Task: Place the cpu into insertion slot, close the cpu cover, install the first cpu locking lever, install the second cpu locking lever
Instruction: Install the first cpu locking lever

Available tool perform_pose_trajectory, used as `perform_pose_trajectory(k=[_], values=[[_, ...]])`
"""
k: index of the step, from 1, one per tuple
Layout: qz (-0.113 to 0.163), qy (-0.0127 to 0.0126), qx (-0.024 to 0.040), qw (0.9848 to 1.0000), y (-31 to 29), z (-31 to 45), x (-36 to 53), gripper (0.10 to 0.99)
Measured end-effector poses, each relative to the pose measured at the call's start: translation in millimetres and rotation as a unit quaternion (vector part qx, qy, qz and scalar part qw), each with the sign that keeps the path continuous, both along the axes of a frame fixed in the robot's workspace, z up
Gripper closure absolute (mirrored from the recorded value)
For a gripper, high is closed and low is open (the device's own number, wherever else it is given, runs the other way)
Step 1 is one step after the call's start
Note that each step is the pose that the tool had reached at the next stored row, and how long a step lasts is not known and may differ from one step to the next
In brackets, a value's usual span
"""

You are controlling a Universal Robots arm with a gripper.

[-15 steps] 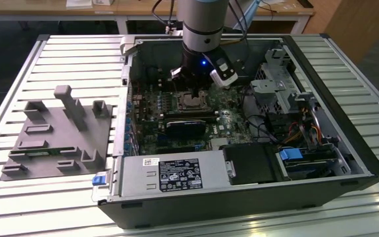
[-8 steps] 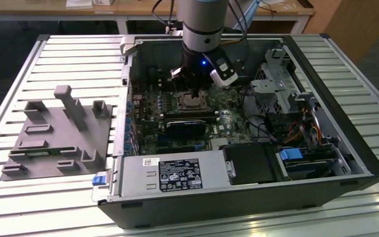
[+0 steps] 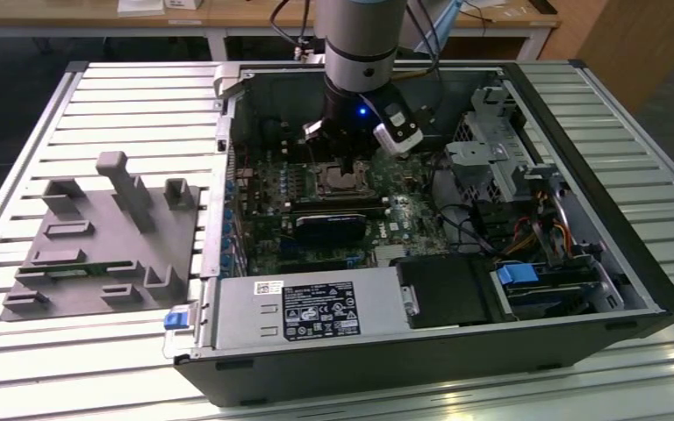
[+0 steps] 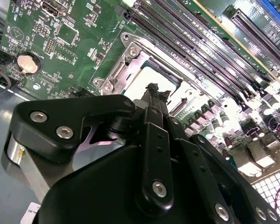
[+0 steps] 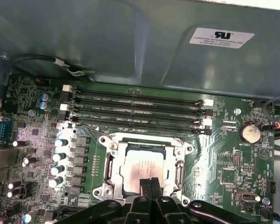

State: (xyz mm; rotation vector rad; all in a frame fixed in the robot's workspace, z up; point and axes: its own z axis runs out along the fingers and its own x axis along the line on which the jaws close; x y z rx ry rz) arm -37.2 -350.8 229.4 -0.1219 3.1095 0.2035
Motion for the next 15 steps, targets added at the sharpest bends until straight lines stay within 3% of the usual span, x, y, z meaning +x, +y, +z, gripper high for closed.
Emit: perform_pose_trajectory(k=[7,15], values=[[0.000,0.0000,-0.0012,1.0000,0.1,0.0,-3.0,0.980],[0.000,0.0000,-0.0012,1.0000,0.0,0.0,-24.0,0.980]])
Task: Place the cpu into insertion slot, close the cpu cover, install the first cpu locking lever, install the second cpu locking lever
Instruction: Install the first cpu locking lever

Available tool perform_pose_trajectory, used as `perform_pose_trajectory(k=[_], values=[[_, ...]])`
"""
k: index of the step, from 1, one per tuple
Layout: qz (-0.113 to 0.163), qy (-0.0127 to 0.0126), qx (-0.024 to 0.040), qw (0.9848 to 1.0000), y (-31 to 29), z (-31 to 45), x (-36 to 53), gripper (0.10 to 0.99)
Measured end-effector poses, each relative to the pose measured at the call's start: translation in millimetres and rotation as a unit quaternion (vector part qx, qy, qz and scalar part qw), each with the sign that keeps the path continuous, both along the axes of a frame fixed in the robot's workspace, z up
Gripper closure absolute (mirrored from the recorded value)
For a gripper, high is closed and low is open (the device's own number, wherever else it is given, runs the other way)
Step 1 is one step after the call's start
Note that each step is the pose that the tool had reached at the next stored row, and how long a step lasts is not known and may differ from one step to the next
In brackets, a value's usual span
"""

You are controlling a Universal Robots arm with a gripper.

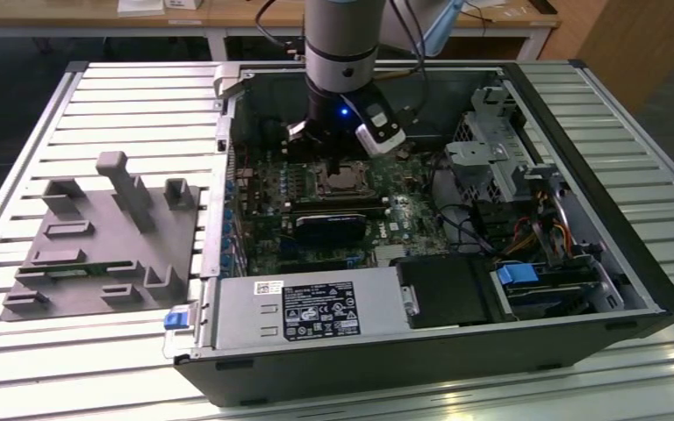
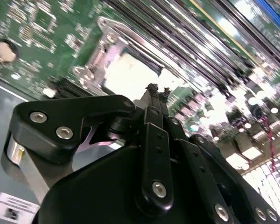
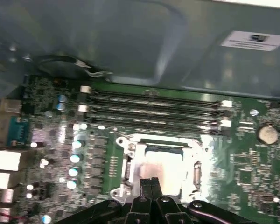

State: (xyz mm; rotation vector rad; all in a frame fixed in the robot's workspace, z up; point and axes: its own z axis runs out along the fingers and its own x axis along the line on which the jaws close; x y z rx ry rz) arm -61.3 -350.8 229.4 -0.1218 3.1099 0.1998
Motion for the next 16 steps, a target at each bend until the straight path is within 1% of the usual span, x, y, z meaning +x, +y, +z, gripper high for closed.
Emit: perform_pose_trajectory(k=[8,11,12,13,16], values=[[0.000,-0.0005,0.0000,1.0000,0.0,0.0,-27.1,0.980],[0.000,-0.0006,0.0004,1.0000,0.0,0.0,-33.7,0.980],[0.000,-0.0006,0.0024,1.0000,0.0,0.0,-34.8,0.980],[0.000,-0.0007,0.0063,1.0000,0.0,0.0,-35.6,0.980],[0.000,-0.0008,0.0214,0.9998,0.0,0.0,-37.9,0.980]])
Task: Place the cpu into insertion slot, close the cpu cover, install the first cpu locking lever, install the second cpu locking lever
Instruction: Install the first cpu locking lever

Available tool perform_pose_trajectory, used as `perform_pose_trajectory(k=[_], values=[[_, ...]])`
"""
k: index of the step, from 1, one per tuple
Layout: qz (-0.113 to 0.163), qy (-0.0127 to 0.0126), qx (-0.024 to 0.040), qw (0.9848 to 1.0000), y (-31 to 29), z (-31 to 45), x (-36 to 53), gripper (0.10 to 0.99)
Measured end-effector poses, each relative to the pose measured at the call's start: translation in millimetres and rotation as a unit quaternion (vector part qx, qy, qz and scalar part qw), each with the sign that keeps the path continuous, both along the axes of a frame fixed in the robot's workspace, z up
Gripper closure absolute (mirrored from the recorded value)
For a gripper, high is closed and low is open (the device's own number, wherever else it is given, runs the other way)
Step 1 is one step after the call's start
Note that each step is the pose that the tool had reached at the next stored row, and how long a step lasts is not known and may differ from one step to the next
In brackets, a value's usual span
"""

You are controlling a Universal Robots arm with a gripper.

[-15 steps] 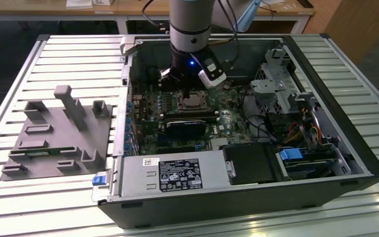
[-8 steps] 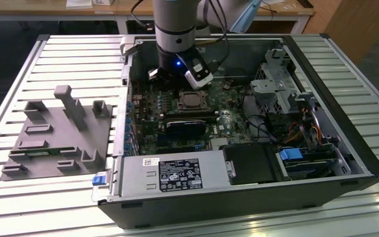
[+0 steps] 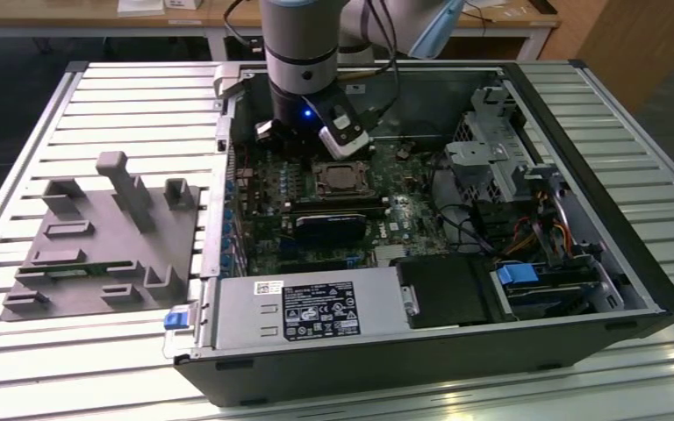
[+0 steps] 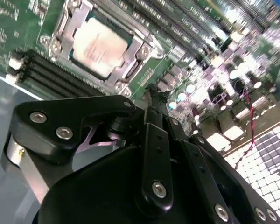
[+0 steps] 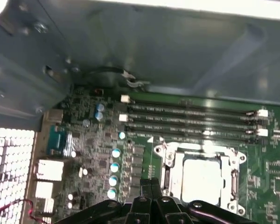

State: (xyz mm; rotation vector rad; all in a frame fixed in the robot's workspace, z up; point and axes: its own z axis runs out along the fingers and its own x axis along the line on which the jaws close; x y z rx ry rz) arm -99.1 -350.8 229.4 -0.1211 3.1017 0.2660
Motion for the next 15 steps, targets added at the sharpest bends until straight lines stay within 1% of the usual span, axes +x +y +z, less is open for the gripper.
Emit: perform_pose_trajectory(k=[1,2,3,6,7,10,11,12,14,15], values=[[0.000,0.0001,0.0064,1.0000,0.0,0.1,-0.4,0.980],[0.000,0.0001,0.0115,0.9999,0.0,0.3,-0.6,0.980],[0.000,0.0000,0.0209,0.9998,0.0,3.0,-0.9,0.980],[0.000,-0.0007,0.0235,0.9997,0.0,7.8,-1.2,0.980],[0.000,-0.0009,0.0256,0.9997,0.0,8.9,-1.2,0.980],[0.000,-0.0015,0.0374,0.9993,0.0,10.7,-2.2,0.980],[0.000,-0.0017,0.0434,0.9991,0.0,10.7,-2.9,0.980],[0.000,-0.0019,0.0510,0.9987,0.0,10.7,-3.8,0.980],[0.000,-0.0021,0.0664,0.9978,0.0,10.7,-5.8,0.980],[0.000,-0.0022,0.0754,0.9972,0.0,10.7,-6.6,0.980]])
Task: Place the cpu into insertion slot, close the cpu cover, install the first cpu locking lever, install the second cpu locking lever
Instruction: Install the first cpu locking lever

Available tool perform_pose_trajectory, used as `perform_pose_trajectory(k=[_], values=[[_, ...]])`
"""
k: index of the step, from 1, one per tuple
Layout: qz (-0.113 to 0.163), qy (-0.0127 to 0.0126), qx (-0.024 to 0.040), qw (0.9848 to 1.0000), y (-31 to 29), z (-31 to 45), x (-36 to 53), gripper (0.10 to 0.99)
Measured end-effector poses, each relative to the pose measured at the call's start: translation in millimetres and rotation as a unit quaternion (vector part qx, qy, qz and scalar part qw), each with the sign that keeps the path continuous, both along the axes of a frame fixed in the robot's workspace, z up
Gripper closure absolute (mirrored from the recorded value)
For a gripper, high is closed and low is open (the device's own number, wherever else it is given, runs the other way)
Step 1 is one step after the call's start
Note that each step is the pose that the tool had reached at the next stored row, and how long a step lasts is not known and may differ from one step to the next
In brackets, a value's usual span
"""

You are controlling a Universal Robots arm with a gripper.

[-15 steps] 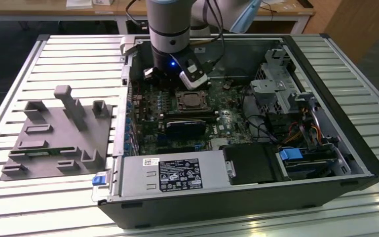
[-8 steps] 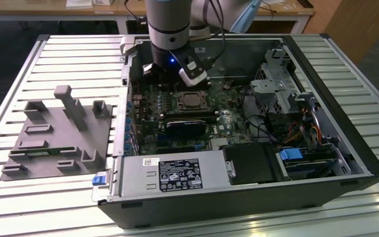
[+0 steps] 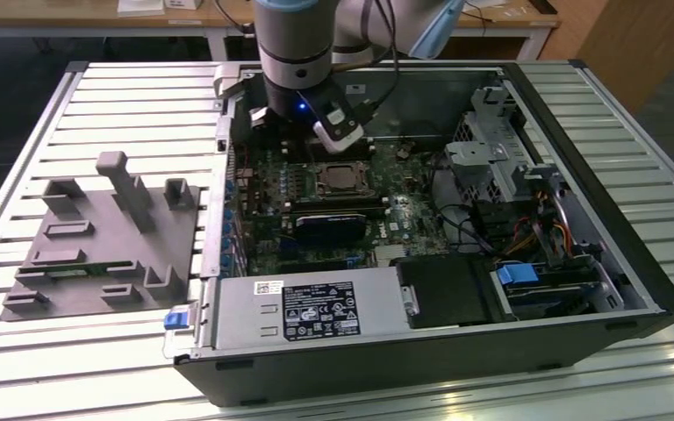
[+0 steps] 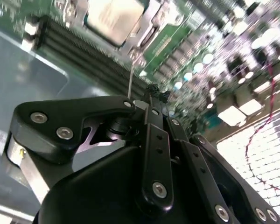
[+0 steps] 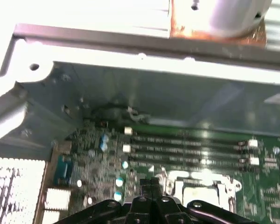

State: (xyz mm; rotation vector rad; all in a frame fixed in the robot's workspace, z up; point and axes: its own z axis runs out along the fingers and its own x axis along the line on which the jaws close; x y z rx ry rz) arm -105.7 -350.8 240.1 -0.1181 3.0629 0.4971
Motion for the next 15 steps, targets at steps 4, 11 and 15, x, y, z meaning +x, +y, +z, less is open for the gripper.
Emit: perform_pose_trajectory(k=[4,11,15], values=[[0.000,0.0000,0.0367,0.9993,0.0,0.0,-1.4,0.980],[0.000,0.0000,0.0502,0.9987,0.0,0.0,0.6,0.980],[0.000,0.0002,0.0503,0.9987,0.0,0.0,13.7,0.980]])
